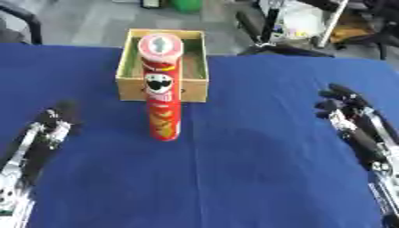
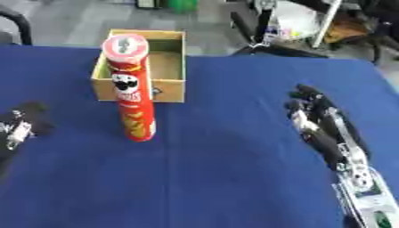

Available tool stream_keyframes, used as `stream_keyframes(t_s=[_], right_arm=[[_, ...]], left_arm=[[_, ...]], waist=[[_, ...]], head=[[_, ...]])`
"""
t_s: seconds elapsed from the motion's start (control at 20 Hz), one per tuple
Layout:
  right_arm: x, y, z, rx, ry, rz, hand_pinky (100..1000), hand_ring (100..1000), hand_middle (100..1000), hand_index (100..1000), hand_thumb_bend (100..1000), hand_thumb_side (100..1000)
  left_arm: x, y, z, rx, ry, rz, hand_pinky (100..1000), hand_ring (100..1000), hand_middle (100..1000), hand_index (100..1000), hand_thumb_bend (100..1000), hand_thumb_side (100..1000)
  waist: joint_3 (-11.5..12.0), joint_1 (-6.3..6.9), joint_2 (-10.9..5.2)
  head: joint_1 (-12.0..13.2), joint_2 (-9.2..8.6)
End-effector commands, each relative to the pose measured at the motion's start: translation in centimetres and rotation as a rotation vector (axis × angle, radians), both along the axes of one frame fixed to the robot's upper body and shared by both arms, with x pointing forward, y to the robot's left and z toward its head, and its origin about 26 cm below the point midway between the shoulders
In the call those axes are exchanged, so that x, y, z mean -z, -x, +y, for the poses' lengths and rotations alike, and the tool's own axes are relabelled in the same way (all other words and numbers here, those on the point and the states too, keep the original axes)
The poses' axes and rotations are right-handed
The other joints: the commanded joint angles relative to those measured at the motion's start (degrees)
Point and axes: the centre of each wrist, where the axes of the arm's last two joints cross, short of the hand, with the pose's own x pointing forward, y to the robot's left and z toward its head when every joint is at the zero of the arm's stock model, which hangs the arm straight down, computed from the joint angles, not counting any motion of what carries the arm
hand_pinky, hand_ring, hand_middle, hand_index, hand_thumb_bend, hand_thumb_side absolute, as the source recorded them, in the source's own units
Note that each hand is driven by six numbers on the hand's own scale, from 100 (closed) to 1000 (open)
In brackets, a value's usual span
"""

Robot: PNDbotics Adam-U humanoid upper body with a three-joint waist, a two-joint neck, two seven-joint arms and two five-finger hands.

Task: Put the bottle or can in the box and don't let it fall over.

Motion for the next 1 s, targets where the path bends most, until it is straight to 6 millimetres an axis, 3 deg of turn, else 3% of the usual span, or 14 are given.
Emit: stream_keyframes(t_s=[0.05, 0.55, 0.75, 0.85, 0.95, 1.0], right_arm=[[-0.9, -0.1, -0.3, 0.003, 0.004, -0.028, 738, 767, 795, 904, 100, 445], [-0.9, -0.1, -0.3, 0.001, 0.003, -0.028, 738, 767, 794, 905, 100, 445], [-0.8, -0.1, -0.3, 0.002, 0.003, -0.025, 737, 766, 793, 905, 100, 445], [-0.8, -0.1, -0.3, 0.003, 0.002, -0.025, 737, 766, 792, 906, 100, 446], [-0.7, -0.1, -0.4, 0.003, 0.003, -0.023, 738, 766, 792, 905, 100, 447], [-0.7, -0.1, -0.4, 0.004, 0.003, -0.023, 737, 765, 792, 905, 100, 447]], left_arm=[[-0.7, -0.2, 0.0, 0.005, -0.007, -0.020, 695, 703, 791, 893, 285, 725], [-0.7, -0.2, 0.0, 0.002, 0.006, -0.015, 688, 701, 787, 892, 288, 716], [-1.3, -0.4, 0.2, 0.022, -0.007, -0.026, 693, 714, 797, 895, 328, 685], [-2.0, -0.5, 0.3, 0.047, -0.038, -0.042, 699, 728, 803, 900, 372, 648], [-2.9, -0.7, 0.5, 0.069, -0.088, -0.065, 704, 741, 808, 908, 494, 611], [-3.4, -0.9, 0.6, 0.075, -0.122, -0.080, 713, 760, 821, 930, 636, 579]], waist=[[-0.11, 0.20, -0.57], [-0.13, 0.26, -0.73], [-0.14, 0.23, -0.80], [-0.16, 0.23, -0.72], [-0.19, 0.23, -0.67], [-0.20, 0.24, -0.65]], head=[[0.02, -0.50], [0.21, -0.82], [0.27, -0.98], [0.33, -1.21], [0.40, -1.16], [0.41, -1.17]])
